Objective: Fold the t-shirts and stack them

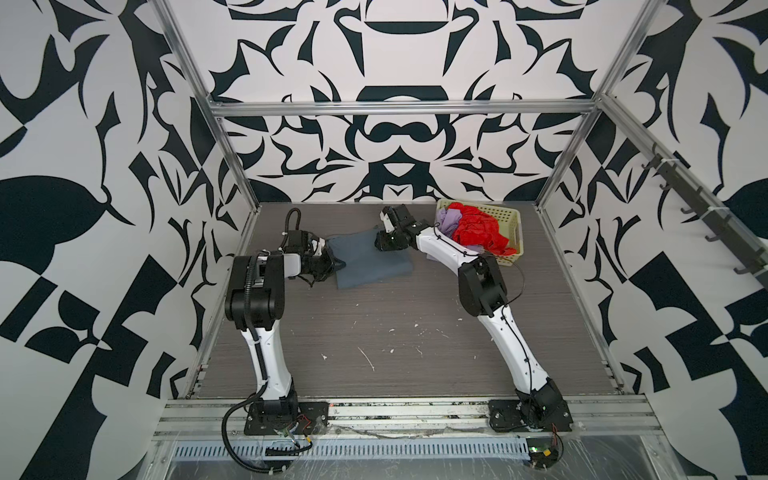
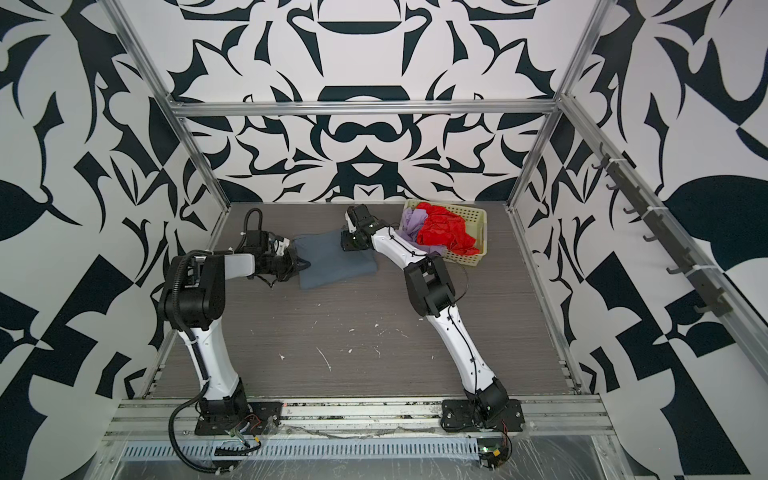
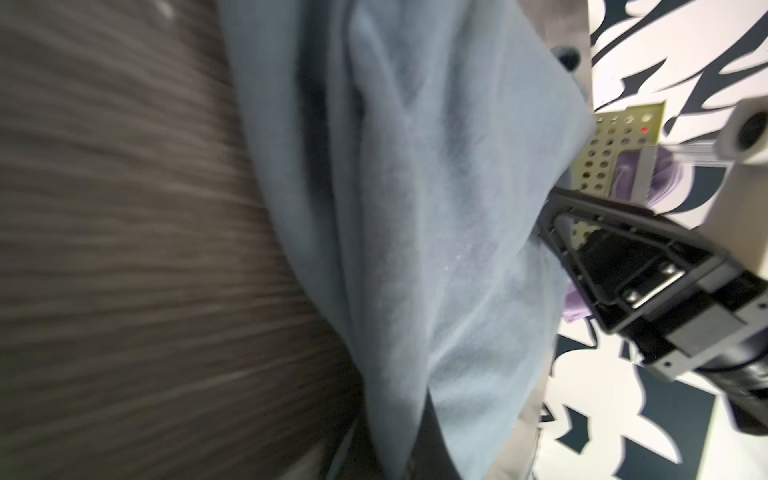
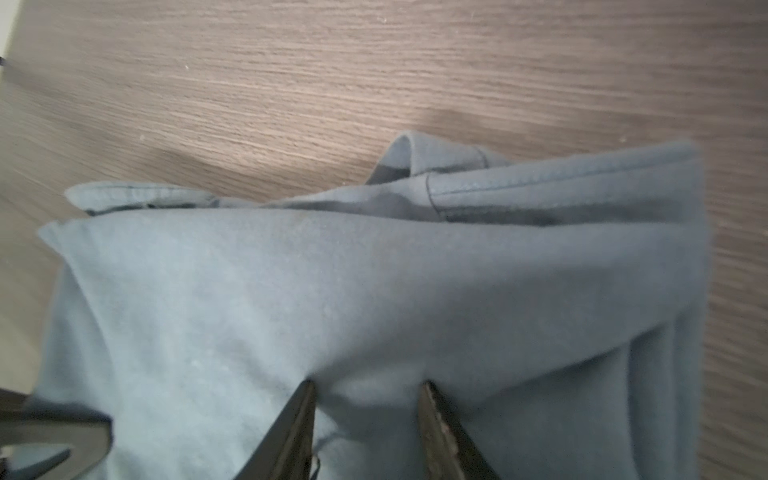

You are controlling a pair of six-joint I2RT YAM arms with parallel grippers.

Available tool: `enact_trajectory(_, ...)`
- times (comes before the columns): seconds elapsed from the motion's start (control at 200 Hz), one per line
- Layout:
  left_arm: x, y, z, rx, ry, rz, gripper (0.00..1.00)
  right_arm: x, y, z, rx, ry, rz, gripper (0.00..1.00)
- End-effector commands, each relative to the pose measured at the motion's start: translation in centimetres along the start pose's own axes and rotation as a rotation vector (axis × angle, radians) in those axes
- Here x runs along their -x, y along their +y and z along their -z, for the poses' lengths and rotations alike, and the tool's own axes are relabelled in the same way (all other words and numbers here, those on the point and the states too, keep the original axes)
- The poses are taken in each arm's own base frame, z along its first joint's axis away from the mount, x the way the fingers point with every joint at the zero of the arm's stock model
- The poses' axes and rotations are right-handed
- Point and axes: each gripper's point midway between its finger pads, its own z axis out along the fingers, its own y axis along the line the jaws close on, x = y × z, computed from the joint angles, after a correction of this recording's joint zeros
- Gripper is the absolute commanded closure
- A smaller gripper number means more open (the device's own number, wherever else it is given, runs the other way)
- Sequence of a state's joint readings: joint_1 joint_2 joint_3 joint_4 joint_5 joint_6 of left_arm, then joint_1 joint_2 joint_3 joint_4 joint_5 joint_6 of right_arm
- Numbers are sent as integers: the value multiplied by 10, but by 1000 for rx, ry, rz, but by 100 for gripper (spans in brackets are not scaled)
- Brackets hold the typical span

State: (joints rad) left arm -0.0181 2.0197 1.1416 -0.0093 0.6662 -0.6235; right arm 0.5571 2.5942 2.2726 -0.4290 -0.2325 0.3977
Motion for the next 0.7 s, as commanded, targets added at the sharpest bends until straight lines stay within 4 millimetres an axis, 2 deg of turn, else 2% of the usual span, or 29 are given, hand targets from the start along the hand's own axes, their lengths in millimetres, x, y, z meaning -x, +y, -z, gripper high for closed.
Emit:
enact_trajectory(0.0,14,-40,22,-65,-74,8,100,25,17,27,164,-54,-132,55)
enact_trajectory(0.035,17,-48,27,-69,-89,19,100,35,21,38,204,-94,-166,54)
enact_trajectory(0.05,17,-50,29,-67,-94,27,100,44,27,51,227,-124,-173,53)
enact_trajectory(0.1,18,-59,33,-56,-107,41,100,58,38,75,281,-184,-190,49)
enact_trajectory(0.18,18,-72,36,-38,-117,56,100,66,56,109,350,-228,-200,39)
enact_trajectory(0.26,19,-82,36,-40,-119,80,100,66,68,139,402,-267,-274,35)
enact_trajectory(0.34,21,-87,36,-28,-129,94,100,49,69,156,444,-284,-385,31)
enact_trajectory(0.435,21,-93,36,-23,-134,106,100,17,74,166,457,-274,-464,26)
enact_trajectory(0.575,20,-95,36,-13,-139,124,100,-40,93,160,493,-246,-579,23)
enact_trajectory(0.695,14,-95,34,-8,-135,141,100,-81,96,145,488,-286,-710,19)
